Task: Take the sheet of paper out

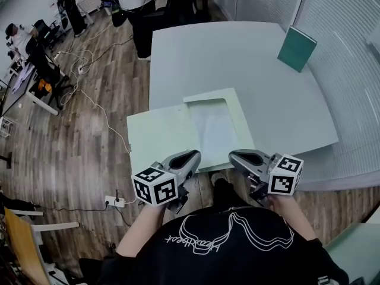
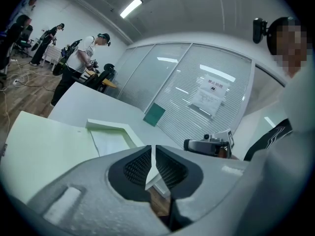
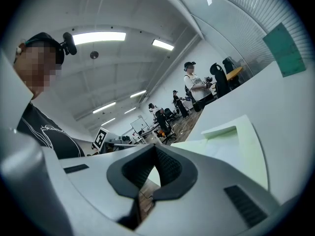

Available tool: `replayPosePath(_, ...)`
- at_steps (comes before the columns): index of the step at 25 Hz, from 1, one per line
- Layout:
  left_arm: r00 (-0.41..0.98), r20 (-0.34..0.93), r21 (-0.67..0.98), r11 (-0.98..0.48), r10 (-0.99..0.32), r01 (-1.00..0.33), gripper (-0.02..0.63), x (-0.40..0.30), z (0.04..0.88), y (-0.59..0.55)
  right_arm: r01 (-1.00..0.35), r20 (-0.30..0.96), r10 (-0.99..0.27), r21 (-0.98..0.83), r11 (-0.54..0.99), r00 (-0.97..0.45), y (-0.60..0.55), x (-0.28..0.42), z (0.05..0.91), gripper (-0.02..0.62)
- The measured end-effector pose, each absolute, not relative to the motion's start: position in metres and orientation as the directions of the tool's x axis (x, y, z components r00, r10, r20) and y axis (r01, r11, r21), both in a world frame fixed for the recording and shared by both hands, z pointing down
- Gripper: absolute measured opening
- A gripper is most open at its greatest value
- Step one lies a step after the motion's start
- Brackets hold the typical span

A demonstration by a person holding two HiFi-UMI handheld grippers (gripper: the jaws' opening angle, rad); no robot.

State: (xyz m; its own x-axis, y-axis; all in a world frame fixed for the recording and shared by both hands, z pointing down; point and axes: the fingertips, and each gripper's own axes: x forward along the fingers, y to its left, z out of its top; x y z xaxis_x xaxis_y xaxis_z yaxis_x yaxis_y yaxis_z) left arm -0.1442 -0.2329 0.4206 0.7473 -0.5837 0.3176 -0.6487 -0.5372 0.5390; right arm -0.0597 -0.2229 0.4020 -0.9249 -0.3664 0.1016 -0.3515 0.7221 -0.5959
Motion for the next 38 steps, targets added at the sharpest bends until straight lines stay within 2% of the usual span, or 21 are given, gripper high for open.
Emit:
replayPosePath(9,0.638,0.462,0.529,-0.387,-0.615,-0.756,0.015,-0.159,0.479,-0.306,-0.322,0.112,-0.333,-0.658,0.681,-0.936,-0.301,-0.045,0.434,0.009)
replayPosePath(16,0.617,0.496,0.502,-0.378,-0.611,-0.778,0.018,-0.157,0.514,-0.333,-0.361,0.159,-0.354,-0.685,0.633,-0.922,-0.34,-0.032,0.461,0.009)
replayPosePath(27,0.647,0.572,0.593,-0.29,-0.505,-0.751,0.134,-0.161,0.569,-0.346,-0.349,0.197,-0.298,-0.678,0.646,-0.934,-0.339,-0.044,0.468,0.009)
replayPosePath(38,0.649,0.641,0.64,-0.181,-0.411,-0.747,0.163,-0.157,0.611,-0.354,-0.336,0.221,-0.256,-0.691,0.64,-0.941,-0.33,-0.039,0.484,0.009)
